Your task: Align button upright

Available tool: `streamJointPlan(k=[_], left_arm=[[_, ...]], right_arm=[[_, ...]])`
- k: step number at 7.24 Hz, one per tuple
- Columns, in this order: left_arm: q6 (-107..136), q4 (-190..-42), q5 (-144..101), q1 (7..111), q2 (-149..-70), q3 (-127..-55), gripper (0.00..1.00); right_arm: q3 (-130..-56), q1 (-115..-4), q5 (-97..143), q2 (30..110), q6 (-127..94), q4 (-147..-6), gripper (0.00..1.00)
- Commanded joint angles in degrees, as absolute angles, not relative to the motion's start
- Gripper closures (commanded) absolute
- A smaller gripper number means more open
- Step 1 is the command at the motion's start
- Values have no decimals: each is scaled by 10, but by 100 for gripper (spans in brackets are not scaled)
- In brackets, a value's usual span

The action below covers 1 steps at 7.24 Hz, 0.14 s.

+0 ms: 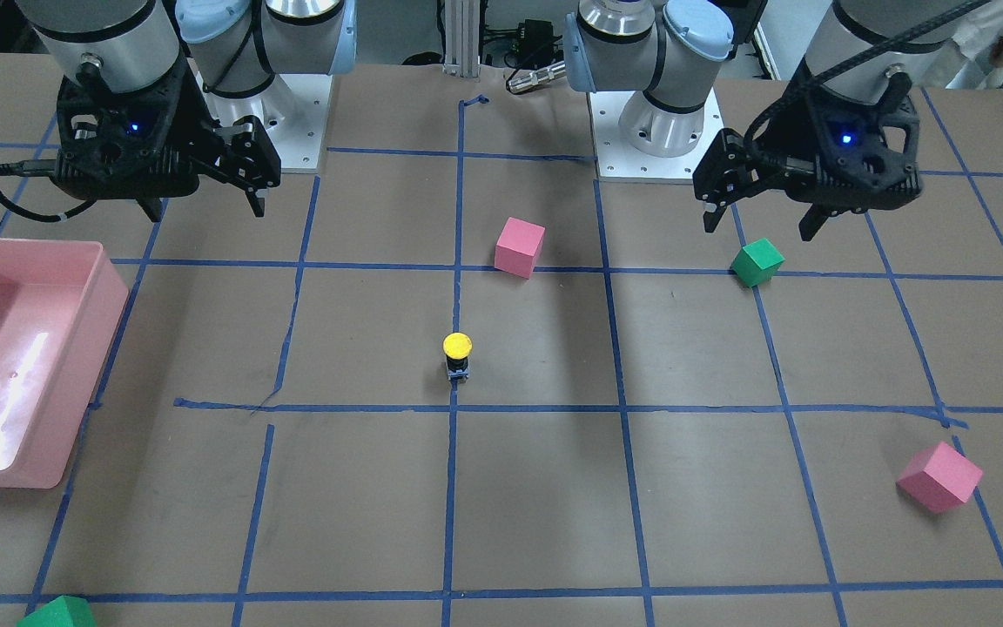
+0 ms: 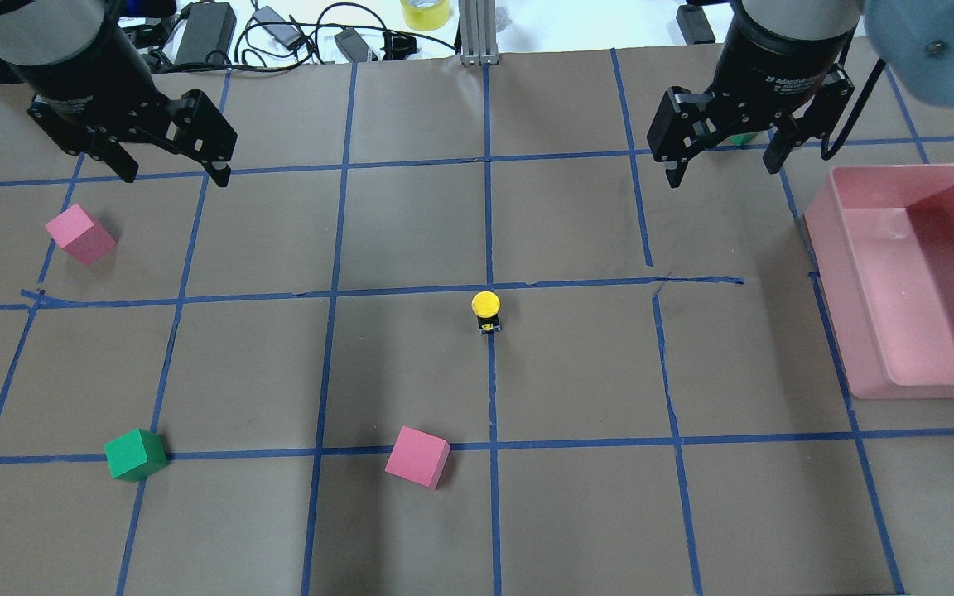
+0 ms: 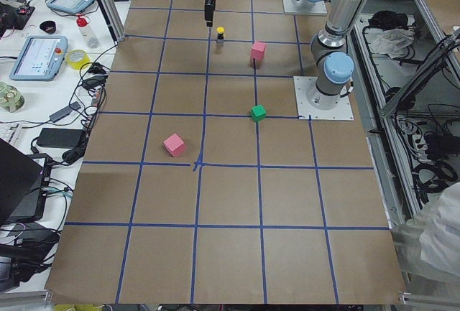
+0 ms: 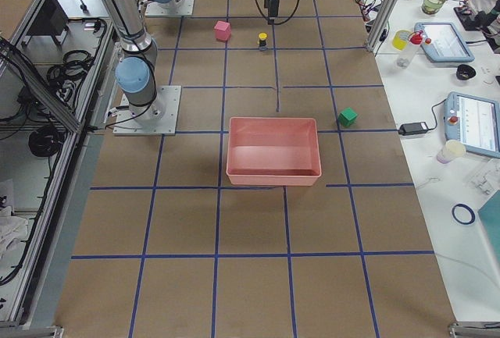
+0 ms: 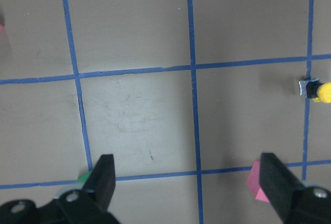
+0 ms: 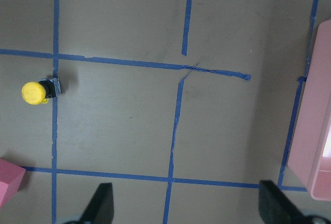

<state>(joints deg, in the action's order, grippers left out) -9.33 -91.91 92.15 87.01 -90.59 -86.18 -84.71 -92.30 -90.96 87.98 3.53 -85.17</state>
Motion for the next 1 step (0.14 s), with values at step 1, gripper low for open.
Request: streamJointPlan(k=[1], left_arm=[[-95, -918, 928, 884, -904, -864, 0]], right_arm=[[-848, -923, -908, 880, 36, -854, 0]])
